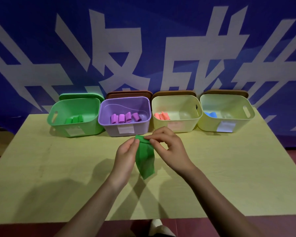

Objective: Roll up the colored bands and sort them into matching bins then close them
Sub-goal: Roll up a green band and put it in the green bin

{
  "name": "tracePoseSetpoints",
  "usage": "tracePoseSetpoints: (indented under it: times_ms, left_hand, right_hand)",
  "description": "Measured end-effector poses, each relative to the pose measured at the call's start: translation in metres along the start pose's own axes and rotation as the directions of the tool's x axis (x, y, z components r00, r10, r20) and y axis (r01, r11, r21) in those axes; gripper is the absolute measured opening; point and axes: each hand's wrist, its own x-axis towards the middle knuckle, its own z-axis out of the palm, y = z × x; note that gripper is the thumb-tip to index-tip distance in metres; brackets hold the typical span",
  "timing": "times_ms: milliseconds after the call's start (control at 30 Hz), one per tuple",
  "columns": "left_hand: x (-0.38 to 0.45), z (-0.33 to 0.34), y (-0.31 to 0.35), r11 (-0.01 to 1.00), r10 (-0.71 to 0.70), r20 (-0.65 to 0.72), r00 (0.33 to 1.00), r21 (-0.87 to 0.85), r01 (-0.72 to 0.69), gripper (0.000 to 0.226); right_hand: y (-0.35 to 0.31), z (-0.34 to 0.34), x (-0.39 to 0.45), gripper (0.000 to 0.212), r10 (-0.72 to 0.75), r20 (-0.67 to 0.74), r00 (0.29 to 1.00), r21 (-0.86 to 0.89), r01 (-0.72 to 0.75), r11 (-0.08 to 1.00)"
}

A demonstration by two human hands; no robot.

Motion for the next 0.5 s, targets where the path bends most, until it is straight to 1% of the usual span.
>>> tracePoseSetpoints:
  times_ms: [67, 133, 200, 300, 433, 500]
  left_hand:
    - [0.002, 0.002, 0.002, 0.999, 0.027, 0.000, 1.000, 0.042, -0.027, 0.025]
    - [0.005, 0.002, 0.003, 0.995, 0.054, -0.006, 0.999, 0.080, -0.053, 0.026]
    - [0.008, -0.001, 0.005, 0.989, 0.086, -0.012, 0.996, 0.118, -0.084, 0.028]
    - [0.013, -0.011, 0.007, 0.983, 0.104, 0.002, 0.995, 0.150, -0.103, 0.023]
    - [0.023, -0.032, 0.013, 0.995, 0.075, -0.002, 0.997, 0.063, -0.074, 0.027]
    - [0.026, -0.046, 0.021, 0.996, 0.077, 0.010, 0.997, 0.047, -0.077, 0.027]
  right_hand:
    - [0.000, 0.001, 0.001, 0.023, 0.073, -0.035, 0.997, 0.059, -0.071, 0.996]
    - [0.000, 0.002, 0.006, 0.026, 0.154, 0.001, 0.988, 0.066, -0.154, 0.986]
    - [0.000, 0.004, 0.012, 0.022, 0.208, 0.031, 0.978, 0.060, -0.209, 0.976]
    - [-0.002, 0.008, 0.023, 0.016, 0.209, 0.058, 0.976, 0.060, -0.212, 0.975]
    - [-0.008, 0.020, 0.041, 0.017, 0.220, 0.131, 0.967, 0.086, -0.232, 0.969]
    - [-0.015, 0.030, 0.052, 0.014, 0.217, 0.170, 0.961, 0.091, -0.235, 0.968]
